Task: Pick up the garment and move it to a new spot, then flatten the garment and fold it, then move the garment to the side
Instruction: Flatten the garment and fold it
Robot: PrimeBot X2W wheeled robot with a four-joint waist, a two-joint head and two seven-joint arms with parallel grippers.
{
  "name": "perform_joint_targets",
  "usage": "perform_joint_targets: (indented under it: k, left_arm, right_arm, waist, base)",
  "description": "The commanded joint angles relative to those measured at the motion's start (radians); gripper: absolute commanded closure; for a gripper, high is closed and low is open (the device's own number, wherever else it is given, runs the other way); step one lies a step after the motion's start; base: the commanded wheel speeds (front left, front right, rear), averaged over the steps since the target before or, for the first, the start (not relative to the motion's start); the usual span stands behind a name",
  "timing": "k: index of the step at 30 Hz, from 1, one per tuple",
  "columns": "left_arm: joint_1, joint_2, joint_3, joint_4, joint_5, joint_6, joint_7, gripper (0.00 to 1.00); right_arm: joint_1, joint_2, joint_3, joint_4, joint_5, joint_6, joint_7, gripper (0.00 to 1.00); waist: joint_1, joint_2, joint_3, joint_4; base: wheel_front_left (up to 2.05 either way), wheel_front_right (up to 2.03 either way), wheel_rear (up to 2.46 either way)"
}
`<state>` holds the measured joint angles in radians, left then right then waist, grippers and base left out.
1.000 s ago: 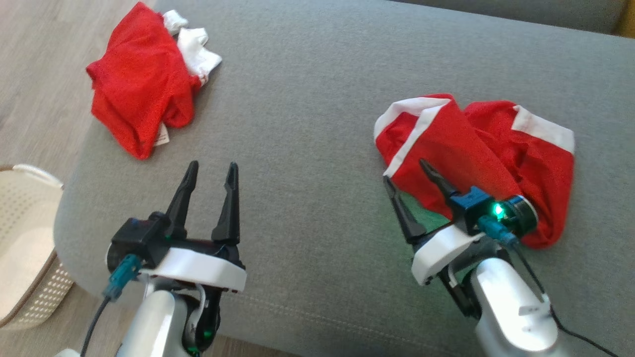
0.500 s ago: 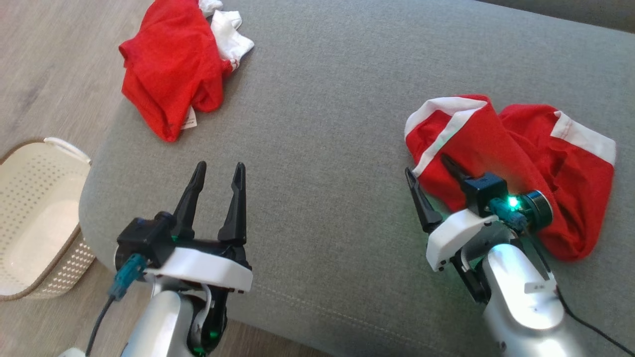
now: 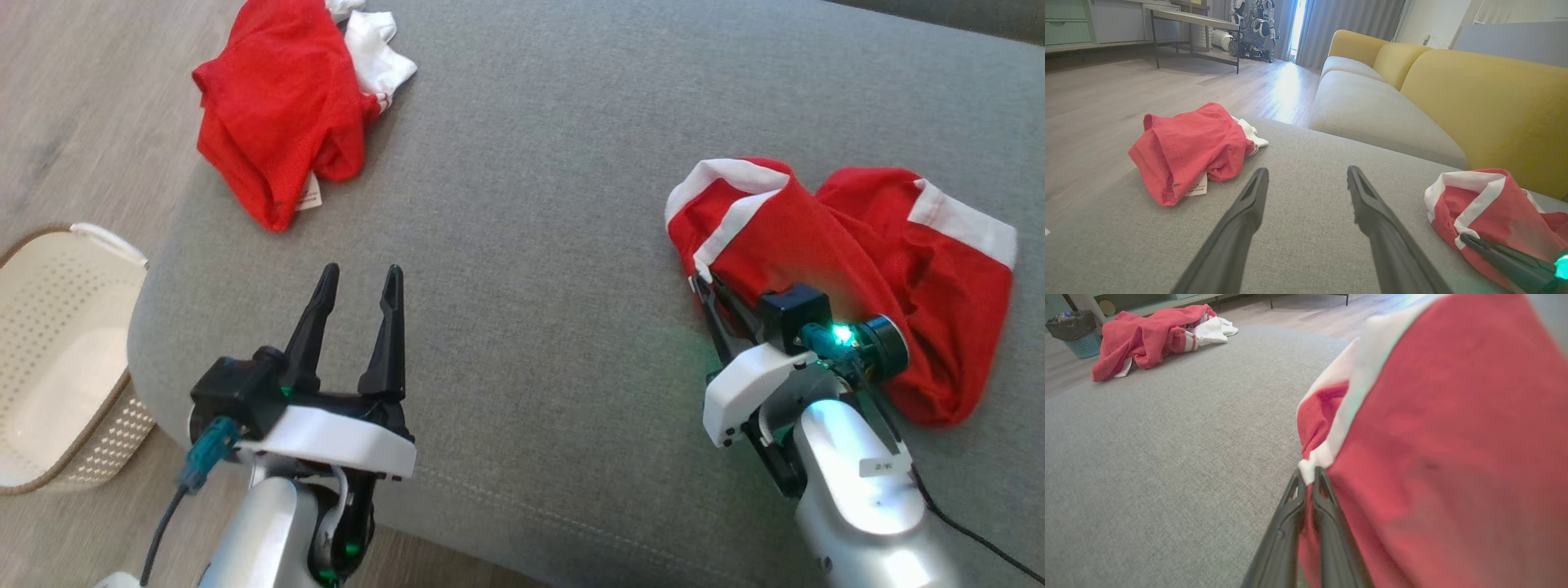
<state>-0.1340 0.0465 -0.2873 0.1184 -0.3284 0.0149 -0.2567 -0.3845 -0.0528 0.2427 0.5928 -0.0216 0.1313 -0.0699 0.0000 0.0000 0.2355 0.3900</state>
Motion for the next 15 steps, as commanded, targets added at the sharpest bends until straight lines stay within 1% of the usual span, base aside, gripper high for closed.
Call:
perform_joint_targets:
  k: [1, 5, 8, 12, 15]
  left_arm:
    - [-0.042, 0.004, 0.03, -0.034, -0.003, 0.004, -0.005, 0.0]
    - [-0.036, 0.004, 0.042, -0.031, 0.005, 0.003, -0.005, 0.0]
    - [-0.03, 0.004, 0.053, -0.03, 0.013, 0.0, -0.005, 0.0]
    - [-0.02, 0.004, 0.07, -0.034, 0.021, -0.002, -0.005, 0.0]
    - [-0.015, 0.004, 0.078, -0.033, 0.026, -0.005, -0.005, 0.0]
  right_arm:
    - [-0.032, 0.003, 0.016, -0.033, 0.002, -0.001, -0.011, 1.0]
    - [-0.009, 0.003, 0.017, -0.075, 0.01, -0.001, -0.024, 1.0]
    - [0.027, 0.003, 0.018, -0.142, 0.033, -0.001, -0.012, 1.0]
    - [0.101, 0.003, 0.025, -0.272, 0.037, -0.001, 0.042, 1.0]
    - [0.172, 0.003, 0.007, -0.385, -0.005, -0.001, 0.109, 1.0]
  waist:
    - [0.0, 0.0, -0.003, -0.004]
    - [0.0, 0.0, -0.022, -0.035]
    - [0.0, 0.0, -0.042, -0.074]
    - [0.0, 0.0, -0.068, -0.149]
    - [0.0, 0.0, -0.089, -0.21]
  base:
    - [0.0, 0.0, 0.0]
    - [0.0, 0.0, 0.0]
    - [0.0, 0.0, 0.0]
    - [0.0, 0.0, 0.0]
    - [0.0, 0.0, 0.0]
